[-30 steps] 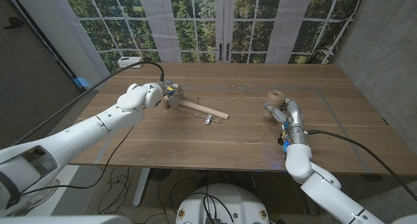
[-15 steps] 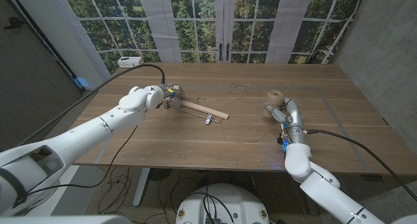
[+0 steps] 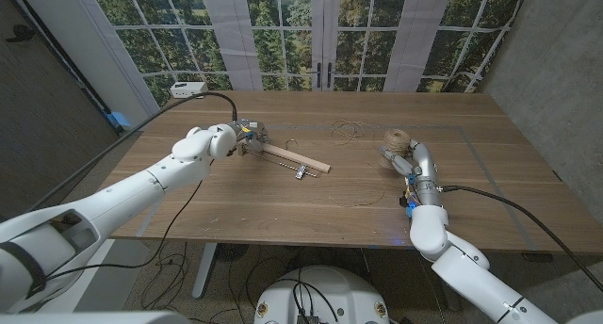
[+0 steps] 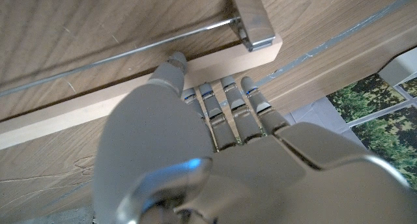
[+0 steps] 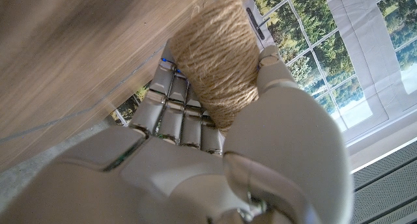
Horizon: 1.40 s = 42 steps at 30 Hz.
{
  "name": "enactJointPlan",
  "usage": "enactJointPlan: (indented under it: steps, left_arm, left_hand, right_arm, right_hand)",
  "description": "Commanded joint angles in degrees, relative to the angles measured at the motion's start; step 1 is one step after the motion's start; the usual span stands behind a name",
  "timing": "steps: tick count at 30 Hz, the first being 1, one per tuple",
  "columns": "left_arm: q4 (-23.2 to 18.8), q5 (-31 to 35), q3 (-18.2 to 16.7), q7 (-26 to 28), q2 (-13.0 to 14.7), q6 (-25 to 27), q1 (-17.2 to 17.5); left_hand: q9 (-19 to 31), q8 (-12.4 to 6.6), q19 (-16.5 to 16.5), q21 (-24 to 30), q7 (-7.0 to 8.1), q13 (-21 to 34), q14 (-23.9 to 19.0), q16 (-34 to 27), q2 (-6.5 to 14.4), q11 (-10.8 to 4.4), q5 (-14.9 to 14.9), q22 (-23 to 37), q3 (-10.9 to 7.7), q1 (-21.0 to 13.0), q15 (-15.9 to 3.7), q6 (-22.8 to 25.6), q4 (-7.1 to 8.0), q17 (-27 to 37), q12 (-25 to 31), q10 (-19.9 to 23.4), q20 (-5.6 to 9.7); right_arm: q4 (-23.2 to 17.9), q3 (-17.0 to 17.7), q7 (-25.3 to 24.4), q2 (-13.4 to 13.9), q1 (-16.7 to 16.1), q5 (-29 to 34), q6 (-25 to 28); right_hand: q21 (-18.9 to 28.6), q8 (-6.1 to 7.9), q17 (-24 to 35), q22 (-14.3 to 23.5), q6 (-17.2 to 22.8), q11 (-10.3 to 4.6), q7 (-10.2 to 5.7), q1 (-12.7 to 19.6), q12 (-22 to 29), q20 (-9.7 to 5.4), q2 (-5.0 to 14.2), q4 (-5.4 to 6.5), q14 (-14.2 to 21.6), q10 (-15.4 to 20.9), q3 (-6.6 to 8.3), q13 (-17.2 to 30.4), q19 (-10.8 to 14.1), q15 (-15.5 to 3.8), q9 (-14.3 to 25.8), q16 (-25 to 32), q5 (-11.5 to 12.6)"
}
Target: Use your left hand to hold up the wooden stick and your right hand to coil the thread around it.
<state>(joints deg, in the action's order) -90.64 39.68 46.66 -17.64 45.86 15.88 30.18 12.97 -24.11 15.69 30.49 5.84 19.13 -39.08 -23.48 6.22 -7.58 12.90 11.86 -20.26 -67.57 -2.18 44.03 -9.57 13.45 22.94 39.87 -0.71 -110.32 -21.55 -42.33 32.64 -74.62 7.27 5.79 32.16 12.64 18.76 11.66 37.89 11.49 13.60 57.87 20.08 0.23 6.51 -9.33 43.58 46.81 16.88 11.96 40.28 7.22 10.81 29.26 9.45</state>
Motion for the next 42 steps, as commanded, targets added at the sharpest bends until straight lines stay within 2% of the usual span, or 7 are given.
enactJointPlan:
  steps: [1, 3, 5, 7, 12, 20, 42]
  left_arm:
    - [3.04, -0.05, 1.37, 4.76, -1.21, -0.89, 0.30]
    - [3.37, -0.45, 1.59, 3.68, -1.27, -1.02, -0.21]
    - [3.28, -0.34, 0.97, 7.42, -1.26, -0.93, 0.92]
    - [3.41, -0.83, 0.90, 7.41, -1.23, -1.34, 0.71]
    - [2.02, -0.14, -0.96, 16.84, -0.84, -1.62, 3.31]
    - [-1.65, 0.17, -3.84, 24.26, 0.03, -0.34, 6.04]
    - [-8.60, 1.43, -8.56, 31.39, 2.03, 2.89, 10.58]
  left_hand:
    - [0.13, -4.70, 3.73, 4.50, -1.39, 2.46, -10.22, -7.26, 1.89, 0.76, -1.92, 1.10, 1.16, -8.60, -11.68, 10.47, -0.51, 5.93, 2.59, 8.27, 2.32]
    - [-0.07, -6.03, 5.72, 7.27, -1.88, 3.83, -13.34, -8.97, 1.38, 0.33, -2.33, 1.86, 1.93, -10.86, -11.71, 13.75, -0.43, 7.16, 3.93, 11.17, 3.33]
    - [-0.22, -6.19, 7.20, 9.02, -2.31, 4.53, -15.05, -9.40, 1.18, 0.36, -2.42, 2.29, 2.19, -11.82, -11.70, 14.23, -0.36, 7.45, 4.34, 11.89, 3.80]
    - [-0.34, -6.61, 7.98, 10.14, -2.40, 4.94, -15.80, -9.46, 0.85, 0.42, -2.48, 2.55, 2.46, -12.30, -11.71, 15.45, -0.29, 7.57, 4.66, 12.63, 3.82]
    - [-0.68, -7.34, 8.99, 12.35, -1.94, 4.55, -17.15, -9.50, -0.12, -1.24, -2.52, 3.03, 3.19, -13.23, -11.72, 17.92, -0.18, 7.84, 4.49, 14.26, 3.80]
    - [-0.93, -7.39, 9.85, 13.91, -1.78, 4.90, -17.96, -9.52, -0.59, -1.33, -2.45, 3.33, 3.58, -13.91, -11.71, 18.63, -0.13, 8.06, 4.51, 14.80, 3.20]
    - [-1.25, -7.22, 8.81, 15.88, -2.16, 5.87, -18.87, -9.23, -0.72, -0.86, -2.60, 3.78, 3.93, -15.22, -11.70, 19.34, 0.02, 8.46, 4.43, 15.15, 3.07]
  right_arm:
    - [0.28, -0.16, -0.03, -0.09, 0.64, -0.42, 0.73]
    - [0.33, -0.20, -0.04, -0.01, 0.70, -0.38, 0.81]
    - [0.39, -0.17, 0.00, 0.01, 0.74, -0.55, 0.73]
    - [0.43, -0.17, -0.04, 0.03, 0.77, -0.58, 0.78]
    - [0.65, -0.10, -0.14, -0.03, 0.81, -0.92, 0.44]
    - [0.82, -0.18, -0.32, 0.09, 1.05, -0.73, -0.16]
    - [-2.00, 0.34, 0.79, 2.47, 2.98, 3.11, 0.99]
  right_hand:
    - [0.29, -0.04, 3.59, 0.03, 16.32, -6.46, -12.17, 2.04, 0.04, -1.23, 4.11, 6.52, 12.51, 8.79, 8.71, 0.01, -1.35, -15.10, 0.12, 0.24, 0.39]
    - [0.34, -0.07, 3.57, 0.03, 16.32, -6.60, -12.15, 2.03, -0.01, -1.23, 4.12, 6.52, 12.51, 8.76, 8.71, 0.01, -1.38, -15.07, 0.13, 0.20, 0.39]
    - [0.42, -0.12, 3.60, 0.02, 16.35, -6.78, -12.14, 2.01, -0.02, -1.21, 4.10, 6.52, 12.40, 8.89, 8.67, 0.02, -1.45, -15.03, 0.13, 0.15, 0.39]
    - [0.53, -0.14, 3.61, 0.01, 16.43, -6.48, -12.21, 2.03, -0.11, -1.20, 4.10, 6.49, 12.44, 8.82, 8.67, 0.02, -1.43, -15.01, 0.14, 0.14, 0.40]
    - [0.69, -0.24, 3.66, -0.01, 16.44, -6.52, -12.30, 2.01, -0.24, -1.21, 4.12, 6.49, 12.47, 8.80, 8.66, 0.04, -1.54, -15.09, 0.14, 0.11, 0.41]
    - [0.92, -0.37, 3.71, -0.04, 16.45, -6.54, -12.18, 1.95, -0.38, -1.18, 4.13, 6.52, 12.54, 8.88, 8.63, 0.06, -1.67, -15.03, 0.15, 0.06, 0.40]
    - [1.74, -0.38, 4.09, -0.12, 17.41, -6.83, -12.21, 2.11, -0.37, -1.30, 4.13, 6.31, 13.13, 9.96, 8.62, 0.32, -2.02, -15.33, 0.20, 0.22, 0.37]
